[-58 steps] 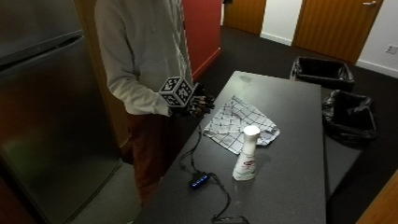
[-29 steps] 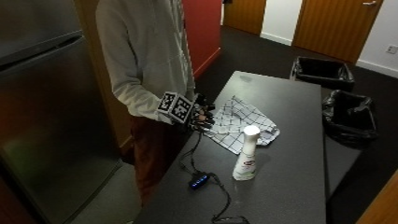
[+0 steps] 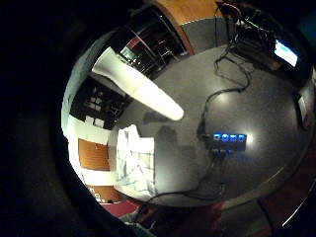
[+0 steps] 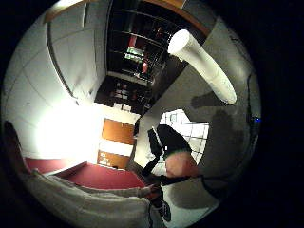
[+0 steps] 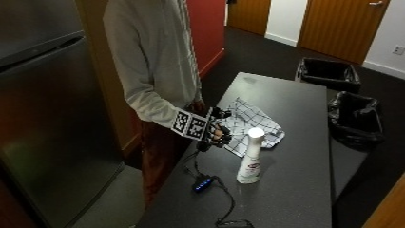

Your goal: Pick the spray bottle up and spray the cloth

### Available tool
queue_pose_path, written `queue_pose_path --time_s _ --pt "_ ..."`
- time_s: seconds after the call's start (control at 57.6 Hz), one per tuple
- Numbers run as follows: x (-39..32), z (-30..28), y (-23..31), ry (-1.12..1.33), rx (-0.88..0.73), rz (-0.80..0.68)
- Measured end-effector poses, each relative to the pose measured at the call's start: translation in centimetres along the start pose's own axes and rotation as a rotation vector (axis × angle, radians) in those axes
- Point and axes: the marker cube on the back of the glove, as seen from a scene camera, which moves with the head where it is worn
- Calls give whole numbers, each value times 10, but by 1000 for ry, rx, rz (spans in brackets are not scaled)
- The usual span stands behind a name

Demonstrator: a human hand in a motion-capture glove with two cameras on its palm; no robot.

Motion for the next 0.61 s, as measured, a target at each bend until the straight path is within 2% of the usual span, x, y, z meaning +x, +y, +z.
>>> queue_pose_path --time_s 0.295,0.607 --pt "6 25 -26 -82 5 58" --pt "3 41 -45 -125 -17 57"
